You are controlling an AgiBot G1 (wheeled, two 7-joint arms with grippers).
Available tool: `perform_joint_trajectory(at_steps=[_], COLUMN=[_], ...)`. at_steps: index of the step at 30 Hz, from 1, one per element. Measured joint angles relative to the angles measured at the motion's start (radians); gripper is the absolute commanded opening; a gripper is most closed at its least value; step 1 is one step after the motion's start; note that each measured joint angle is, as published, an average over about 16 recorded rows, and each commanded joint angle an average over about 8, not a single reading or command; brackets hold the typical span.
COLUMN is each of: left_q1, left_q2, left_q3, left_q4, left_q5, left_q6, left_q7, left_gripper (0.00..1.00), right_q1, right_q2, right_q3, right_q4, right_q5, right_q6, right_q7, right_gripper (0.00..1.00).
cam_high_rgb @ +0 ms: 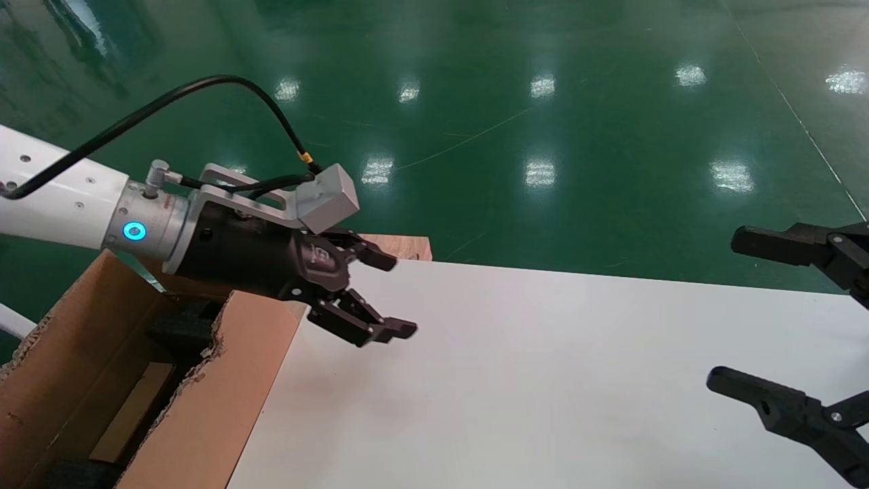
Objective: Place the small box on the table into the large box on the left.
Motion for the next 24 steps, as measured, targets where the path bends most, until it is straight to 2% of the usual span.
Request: perform_joint_trajectory(at_steps=[17,24], left_q1=[0.374,0.451], left_q2=[0.041,0.049], left_q3=[-0.449,-0.542], left_q4=[-0.062,-0.075], left_q5=[-0.23,-0.277], left_q6=[0.08,0.096], left_q7=[0.252,0.304], left_gripper=[1.0,1.0], right_q1=[0.0,0.0], right_q2=[0.0,0.0], right_q3=[0.0,0.0], right_q4=[0.0,0.0], right_q5=[0.0,0.0], right_q6=[0.0,0.0], right_q7=[0.0,0.0], right_gripper=[1.0,1.0])
